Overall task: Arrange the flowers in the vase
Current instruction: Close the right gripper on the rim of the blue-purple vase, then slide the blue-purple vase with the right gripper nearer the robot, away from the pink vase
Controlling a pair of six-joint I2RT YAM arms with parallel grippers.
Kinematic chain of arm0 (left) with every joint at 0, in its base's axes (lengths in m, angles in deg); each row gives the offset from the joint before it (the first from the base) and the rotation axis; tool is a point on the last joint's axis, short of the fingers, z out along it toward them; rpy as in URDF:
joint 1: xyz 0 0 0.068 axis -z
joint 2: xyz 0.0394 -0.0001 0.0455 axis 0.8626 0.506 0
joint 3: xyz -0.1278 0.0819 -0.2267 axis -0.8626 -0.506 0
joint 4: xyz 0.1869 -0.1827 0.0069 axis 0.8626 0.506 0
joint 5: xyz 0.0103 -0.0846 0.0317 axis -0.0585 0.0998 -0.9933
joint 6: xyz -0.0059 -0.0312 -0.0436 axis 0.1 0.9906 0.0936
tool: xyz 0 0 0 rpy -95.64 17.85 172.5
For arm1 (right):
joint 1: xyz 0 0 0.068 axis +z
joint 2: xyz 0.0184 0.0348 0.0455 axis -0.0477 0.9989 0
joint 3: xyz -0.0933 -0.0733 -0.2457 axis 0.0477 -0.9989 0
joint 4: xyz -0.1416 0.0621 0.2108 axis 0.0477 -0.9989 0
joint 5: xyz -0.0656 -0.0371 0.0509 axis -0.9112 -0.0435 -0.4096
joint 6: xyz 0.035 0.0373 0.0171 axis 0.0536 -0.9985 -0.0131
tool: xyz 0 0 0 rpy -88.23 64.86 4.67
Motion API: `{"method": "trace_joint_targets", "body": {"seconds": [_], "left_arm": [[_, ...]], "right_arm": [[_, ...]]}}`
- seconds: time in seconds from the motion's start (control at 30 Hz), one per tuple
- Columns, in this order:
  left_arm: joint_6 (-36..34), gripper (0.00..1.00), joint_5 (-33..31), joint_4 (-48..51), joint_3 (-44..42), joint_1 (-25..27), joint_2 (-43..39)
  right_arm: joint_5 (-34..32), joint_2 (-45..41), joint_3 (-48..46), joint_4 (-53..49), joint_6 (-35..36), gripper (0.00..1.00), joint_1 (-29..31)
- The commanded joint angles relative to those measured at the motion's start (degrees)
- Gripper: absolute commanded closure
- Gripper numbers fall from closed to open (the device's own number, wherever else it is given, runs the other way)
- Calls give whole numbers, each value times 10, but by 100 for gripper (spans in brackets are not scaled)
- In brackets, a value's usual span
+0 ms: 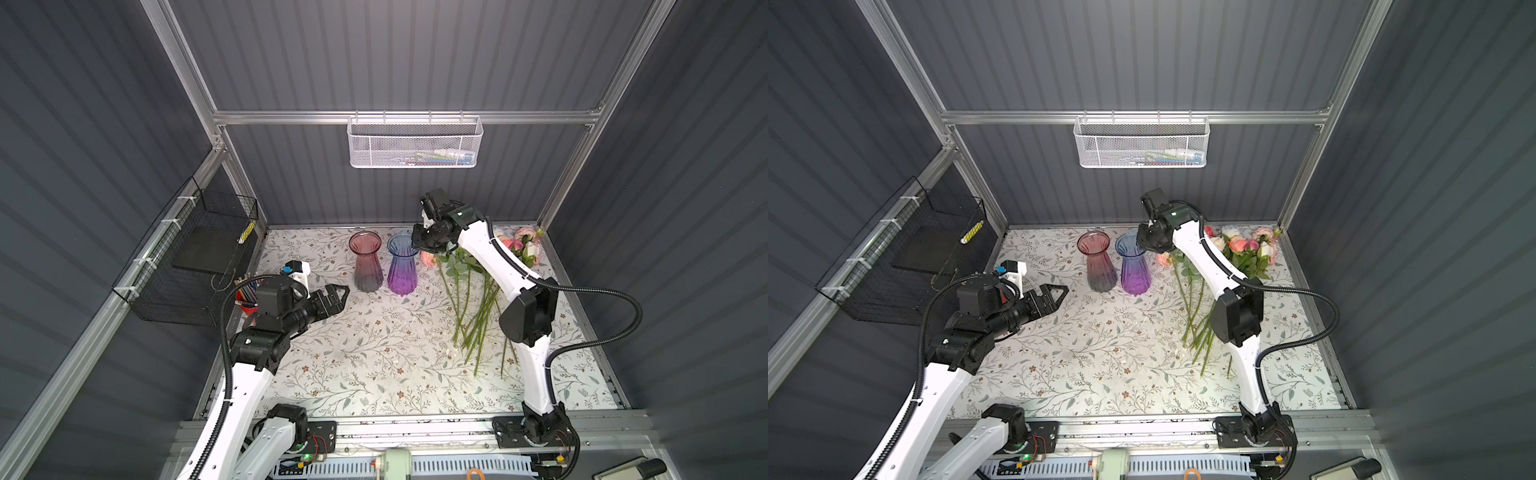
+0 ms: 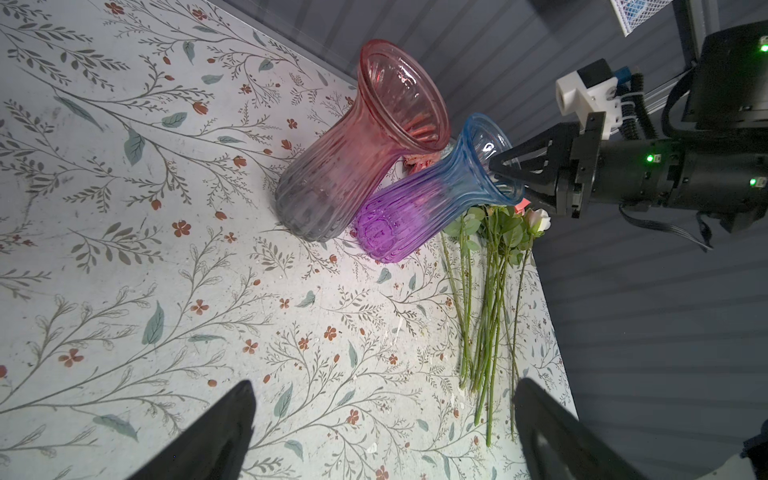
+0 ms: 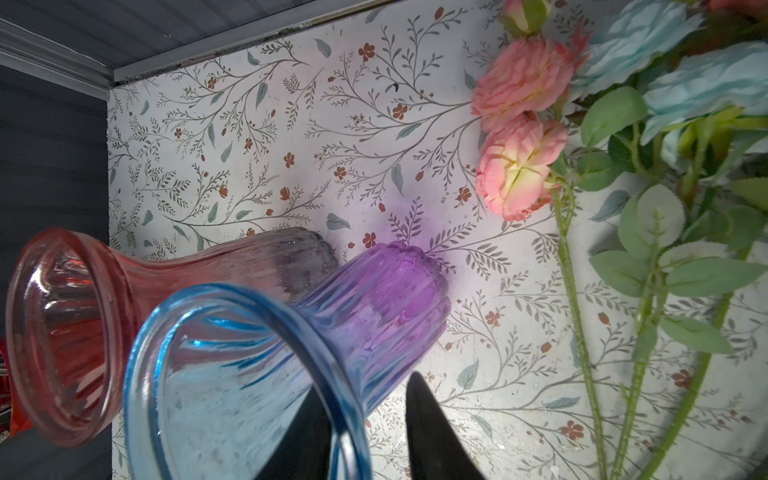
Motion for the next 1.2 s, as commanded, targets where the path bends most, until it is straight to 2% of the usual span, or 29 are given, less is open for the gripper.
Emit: {"method": "trace_joint_targets", "body": {"seconds": [0.0,0.3,0.57,0.9,1.0,1.17], "left_arm": [[-8,2,7,21,-1,0,3],[-14,2,5,28,10,-1,13],[-26,2,-2,37,26,0,21],[-33,2,7,35,51,-1,41],[-36,3,31,35,60,-1,48],[-35,4,33,17,58,-1,51]], "right_arm": [[0,3,19,-9,5,70,2],[11,7,19,-11,15,83,2],[17,3,18,-12,16,100,2],[36,-42,-8,-12,33,100,2],[43,-73,-49,-5,40,100,6],[47,-143,-150,36,43,100,9]]}}
